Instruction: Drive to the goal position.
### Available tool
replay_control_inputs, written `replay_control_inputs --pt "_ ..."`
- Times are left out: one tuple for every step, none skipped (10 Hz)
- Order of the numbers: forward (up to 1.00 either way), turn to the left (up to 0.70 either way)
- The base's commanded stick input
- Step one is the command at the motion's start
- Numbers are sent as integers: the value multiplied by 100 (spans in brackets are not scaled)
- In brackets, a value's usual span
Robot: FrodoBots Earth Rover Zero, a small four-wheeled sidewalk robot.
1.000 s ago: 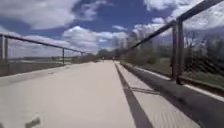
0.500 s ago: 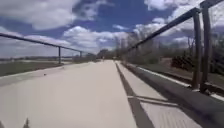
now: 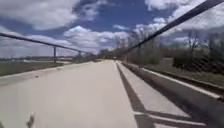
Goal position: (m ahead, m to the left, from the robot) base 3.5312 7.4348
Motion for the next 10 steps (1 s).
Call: replay_control_inputs --pt "100 0" --pt "100 0" --pt "100 0" --pt "100 0" --pt "100 0" --pt "100 0" --pt "100 0" --pt "100 0" --pt "100 0" --pt "100 0"
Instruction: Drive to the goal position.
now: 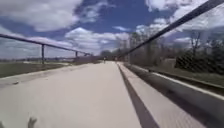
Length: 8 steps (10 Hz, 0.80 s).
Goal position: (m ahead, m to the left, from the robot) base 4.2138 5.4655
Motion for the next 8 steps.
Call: replay_control_inputs --pt "100 0" --pt "100 -10" --pt "100 -21" --pt "100 0" --pt "100 0" --pt "100 0" --pt "100 0" --pt "100 0"
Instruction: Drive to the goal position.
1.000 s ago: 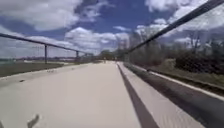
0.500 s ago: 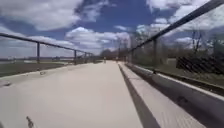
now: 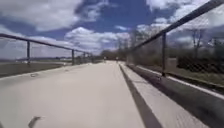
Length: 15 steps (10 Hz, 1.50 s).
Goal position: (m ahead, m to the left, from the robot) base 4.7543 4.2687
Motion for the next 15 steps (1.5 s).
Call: replay_control_inputs --pt "100 -27" --pt "100 -23" --pt "100 0" --pt "100 0" --pt "100 0" --pt "100 0" --pt "100 -27" --pt "100 0" --pt "100 0" --pt "100 0" --pt "100 0" --pt "100 0" --pt "100 -12" --pt "100 -21" --pt "100 -3"
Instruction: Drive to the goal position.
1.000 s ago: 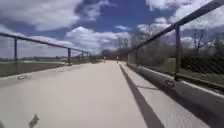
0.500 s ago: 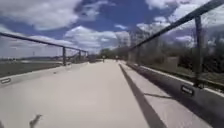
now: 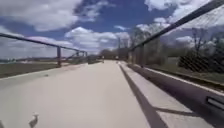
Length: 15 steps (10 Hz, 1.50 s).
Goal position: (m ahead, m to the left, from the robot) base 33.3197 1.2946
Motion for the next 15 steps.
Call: replay_control_inputs --pt "100 0" --pt "100 0" --pt "100 0" --pt "100 0" --pt "100 0" --pt "100 0" --pt "100 0" --pt "100 0" --pt "100 0" --pt "100 0" --pt "100 0" --pt "100 0" --pt "100 0" --pt "100 0" --pt "100 0"
